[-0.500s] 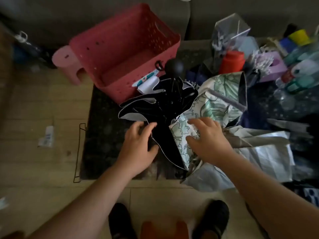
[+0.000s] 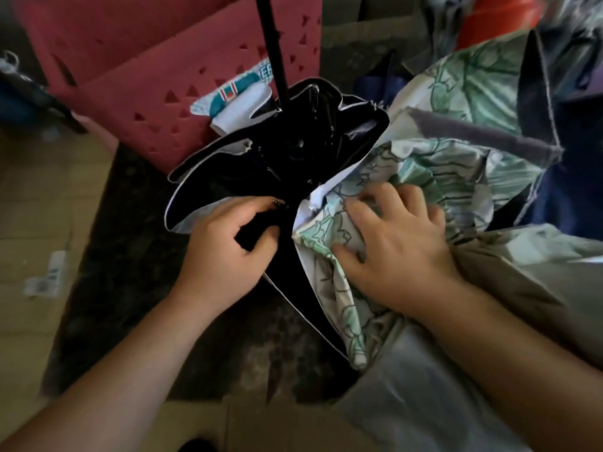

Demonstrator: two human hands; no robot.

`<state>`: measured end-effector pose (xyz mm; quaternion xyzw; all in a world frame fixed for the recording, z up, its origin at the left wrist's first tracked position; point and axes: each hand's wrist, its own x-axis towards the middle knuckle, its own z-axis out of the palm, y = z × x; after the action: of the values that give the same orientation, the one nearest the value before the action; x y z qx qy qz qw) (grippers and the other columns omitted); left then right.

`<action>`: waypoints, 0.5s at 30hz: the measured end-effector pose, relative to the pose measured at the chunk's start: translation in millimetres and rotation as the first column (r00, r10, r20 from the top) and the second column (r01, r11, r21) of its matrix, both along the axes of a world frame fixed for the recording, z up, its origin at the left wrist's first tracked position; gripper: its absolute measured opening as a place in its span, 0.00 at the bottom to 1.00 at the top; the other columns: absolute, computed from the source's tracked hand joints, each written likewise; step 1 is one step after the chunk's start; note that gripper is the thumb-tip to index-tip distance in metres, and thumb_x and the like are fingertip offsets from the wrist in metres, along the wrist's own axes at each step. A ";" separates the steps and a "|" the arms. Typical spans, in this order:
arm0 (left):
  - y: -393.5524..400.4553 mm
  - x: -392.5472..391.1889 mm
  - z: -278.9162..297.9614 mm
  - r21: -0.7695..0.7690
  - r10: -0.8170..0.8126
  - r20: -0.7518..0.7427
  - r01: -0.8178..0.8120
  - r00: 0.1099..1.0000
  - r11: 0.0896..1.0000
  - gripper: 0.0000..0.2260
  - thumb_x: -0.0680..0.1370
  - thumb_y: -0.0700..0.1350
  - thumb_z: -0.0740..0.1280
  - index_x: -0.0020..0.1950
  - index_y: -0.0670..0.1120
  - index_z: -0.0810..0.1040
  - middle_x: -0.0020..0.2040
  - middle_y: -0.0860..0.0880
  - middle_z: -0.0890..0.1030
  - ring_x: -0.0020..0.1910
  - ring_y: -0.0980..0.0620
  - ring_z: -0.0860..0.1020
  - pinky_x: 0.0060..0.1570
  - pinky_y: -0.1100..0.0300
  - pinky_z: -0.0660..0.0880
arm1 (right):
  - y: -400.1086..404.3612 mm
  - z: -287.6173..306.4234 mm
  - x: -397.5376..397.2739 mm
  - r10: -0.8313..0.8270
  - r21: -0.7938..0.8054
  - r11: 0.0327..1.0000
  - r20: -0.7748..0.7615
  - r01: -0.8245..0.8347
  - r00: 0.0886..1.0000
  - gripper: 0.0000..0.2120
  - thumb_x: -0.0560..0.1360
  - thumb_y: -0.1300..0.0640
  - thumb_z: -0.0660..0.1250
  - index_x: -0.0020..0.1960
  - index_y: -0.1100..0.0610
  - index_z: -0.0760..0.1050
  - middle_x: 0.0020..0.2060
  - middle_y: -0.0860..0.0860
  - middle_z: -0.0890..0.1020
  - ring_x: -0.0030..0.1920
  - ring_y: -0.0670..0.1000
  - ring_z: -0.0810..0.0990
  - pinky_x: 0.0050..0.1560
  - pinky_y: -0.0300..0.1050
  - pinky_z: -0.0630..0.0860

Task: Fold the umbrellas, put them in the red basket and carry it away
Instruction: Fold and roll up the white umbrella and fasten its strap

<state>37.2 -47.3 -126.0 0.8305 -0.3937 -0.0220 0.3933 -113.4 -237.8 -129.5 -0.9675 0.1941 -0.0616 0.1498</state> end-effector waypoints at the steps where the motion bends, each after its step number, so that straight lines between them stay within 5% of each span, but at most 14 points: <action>1: -2.3 2.6 -1.5 -0.003 -0.025 0.001 0.025 1.000 1.000 0.13 0.77 0.38 0.72 0.60 0.49 0.85 0.57 0.60 0.84 0.60 0.60 0.81 0.63 0.61 0.77 | -0.5 -2.6 0.5 0.022 -0.009 1.000 0.028 -0.021 0.999 0.27 0.74 0.34 0.58 0.65 0.49 0.75 0.65 0.51 0.74 0.64 0.62 0.69 0.57 0.63 0.70; 5: -13.3 13.3 -4.4 -0.040 -0.119 0.062 0.121 0.991 0.992 0.11 0.77 0.40 0.73 0.57 0.52 0.85 0.54 0.60 0.84 0.56 0.62 0.82 0.58 0.66 0.75 | -7.2 -11.2 7.1 0.079 -0.040 0.996 0.099 -0.075 0.992 0.19 0.74 0.36 0.59 0.54 0.48 0.78 0.56 0.48 0.76 0.58 0.60 0.72 0.53 0.59 0.74; 8: -20.4 14.6 -13.8 -0.201 -0.134 0.187 0.171 0.973 0.964 0.08 0.77 0.38 0.72 0.56 0.45 0.85 0.51 0.57 0.84 0.52 0.59 0.82 0.54 0.64 0.76 | -10.7 -13.3 16.1 0.135 0.022 0.990 0.170 -0.140 0.976 0.12 0.76 0.41 0.55 0.36 0.42 0.60 0.40 0.44 0.68 0.43 0.56 0.69 0.45 0.57 0.75; 11: -23.8 1.2 -29.8 -0.354 -0.185 0.166 0.233 0.969 0.906 0.09 0.78 0.42 0.69 0.57 0.49 0.80 0.51 0.56 0.83 0.50 0.58 0.82 0.52 0.63 0.76 | -10.2 -8.7 20.0 0.183 0.034 0.981 0.130 -0.189 0.974 0.14 0.75 0.40 0.53 0.35 0.43 0.53 0.34 0.44 0.63 0.37 0.54 0.65 0.36 0.50 0.64; 15: -31.0 -4.6 -37.5 -0.389 -0.198 0.050 0.202 0.979 0.899 0.07 0.78 0.45 0.70 0.54 0.45 0.79 0.45 0.49 0.81 0.44 0.50 0.81 0.45 0.54 0.77 | 3.2 2.8 20.1 0.185 0.055 0.980 0.075 -0.189 0.980 0.13 0.67 0.41 0.42 0.37 0.47 0.60 0.38 0.45 0.69 0.40 0.54 0.69 0.36 0.49 0.60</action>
<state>32.6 -78.4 -163.5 0.6903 -0.4749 0.0208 0.5454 -93.3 -234.6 -126.7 -0.9736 0.0989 -0.0748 0.1917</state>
